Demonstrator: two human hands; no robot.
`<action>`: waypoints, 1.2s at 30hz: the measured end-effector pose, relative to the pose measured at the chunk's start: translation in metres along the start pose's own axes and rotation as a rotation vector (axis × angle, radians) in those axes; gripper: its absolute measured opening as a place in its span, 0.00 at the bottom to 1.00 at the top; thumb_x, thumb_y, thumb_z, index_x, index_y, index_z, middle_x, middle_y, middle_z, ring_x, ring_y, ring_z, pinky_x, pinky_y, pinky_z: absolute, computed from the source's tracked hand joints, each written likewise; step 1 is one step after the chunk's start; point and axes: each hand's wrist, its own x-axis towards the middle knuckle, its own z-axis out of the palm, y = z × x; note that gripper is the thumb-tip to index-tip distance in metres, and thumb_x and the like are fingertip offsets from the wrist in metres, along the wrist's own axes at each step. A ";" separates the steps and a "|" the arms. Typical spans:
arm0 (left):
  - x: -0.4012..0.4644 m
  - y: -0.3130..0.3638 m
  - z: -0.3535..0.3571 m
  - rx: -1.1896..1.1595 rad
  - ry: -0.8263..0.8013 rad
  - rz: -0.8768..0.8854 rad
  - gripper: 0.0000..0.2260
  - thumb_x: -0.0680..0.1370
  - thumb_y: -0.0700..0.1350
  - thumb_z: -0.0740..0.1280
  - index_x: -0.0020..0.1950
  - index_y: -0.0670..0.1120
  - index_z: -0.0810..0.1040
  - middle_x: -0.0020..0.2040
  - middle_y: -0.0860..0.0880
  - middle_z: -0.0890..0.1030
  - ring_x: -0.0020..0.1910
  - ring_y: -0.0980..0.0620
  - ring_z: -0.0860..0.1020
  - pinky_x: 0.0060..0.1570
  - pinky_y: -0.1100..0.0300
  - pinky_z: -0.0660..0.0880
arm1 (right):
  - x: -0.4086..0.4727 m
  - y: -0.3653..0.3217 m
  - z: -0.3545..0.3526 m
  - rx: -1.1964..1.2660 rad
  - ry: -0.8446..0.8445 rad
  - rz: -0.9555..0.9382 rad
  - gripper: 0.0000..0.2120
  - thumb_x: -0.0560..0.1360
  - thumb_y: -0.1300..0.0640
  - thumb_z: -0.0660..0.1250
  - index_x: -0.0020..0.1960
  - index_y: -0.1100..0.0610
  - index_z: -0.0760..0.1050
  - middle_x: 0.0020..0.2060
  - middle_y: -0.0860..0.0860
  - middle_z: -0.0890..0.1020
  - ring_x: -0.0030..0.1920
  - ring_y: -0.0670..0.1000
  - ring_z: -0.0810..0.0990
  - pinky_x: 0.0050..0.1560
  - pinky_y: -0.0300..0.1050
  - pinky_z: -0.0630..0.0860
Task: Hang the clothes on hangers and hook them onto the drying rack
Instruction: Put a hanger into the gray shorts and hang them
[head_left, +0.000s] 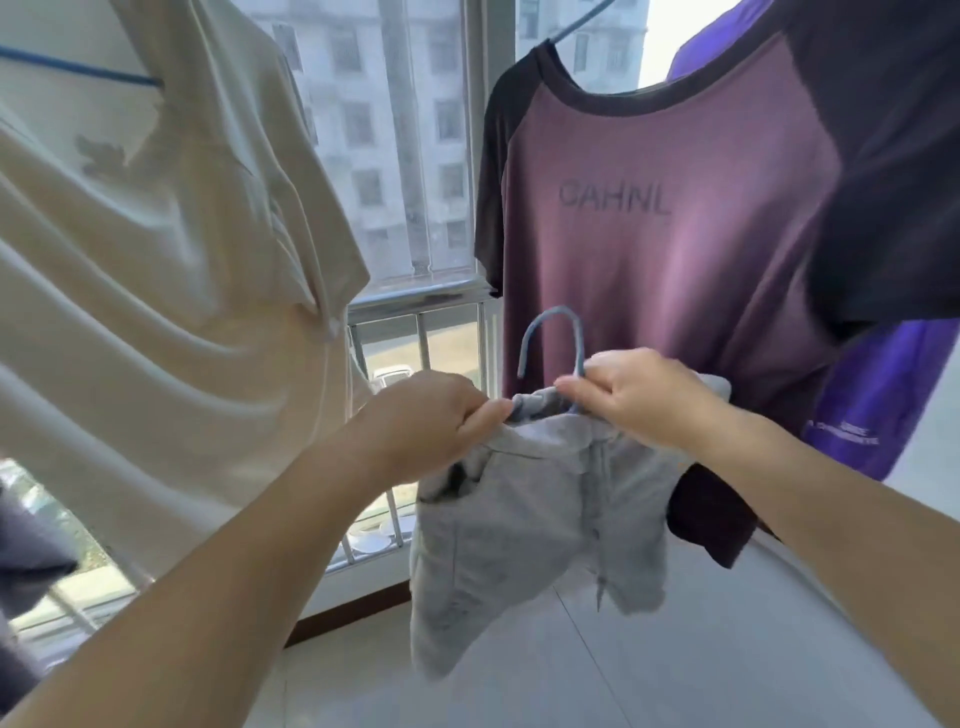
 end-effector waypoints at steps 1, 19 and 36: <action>-0.001 0.000 -0.001 -0.019 0.033 0.028 0.21 0.79 0.56 0.53 0.31 0.47 0.70 0.33 0.50 0.72 0.33 0.50 0.71 0.36 0.54 0.69 | 0.000 0.000 -0.004 0.127 0.088 0.027 0.21 0.77 0.41 0.57 0.39 0.56 0.76 0.36 0.48 0.79 0.42 0.52 0.78 0.44 0.49 0.72; 0.007 0.016 -0.006 -0.211 0.014 0.010 0.18 0.69 0.51 0.73 0.57 0.50 0.76 0.53 0.52 0.76 0.53 0.53 0.73 0.55 0.57 0.71 | 0.005 -0.015 -0.016 0.684 0.045 0.017 0.18 0.78 0.52 0.62 0.31 0.58 0.73 0.20 0.45 0.73 0.23 0.41 0.70 0.32 0.32 0.70; 0.008 0.032 -0.008 -0.333 0.270 -0.186 0.14 0.77 0.48 0.63 0.31 0.49 0.68 0.29 0.54 0.70 0.31 0.57 0.67 0.32 0.60 0.63 | 0.000 0.002 -0.038 0.578 -0.085 -0.051 0.11 0.70 0.38 0.61 0.49 0.39 0.76 0.48 0.41 0.82 0.53 0.40 0.80 0.59 0.41 0.74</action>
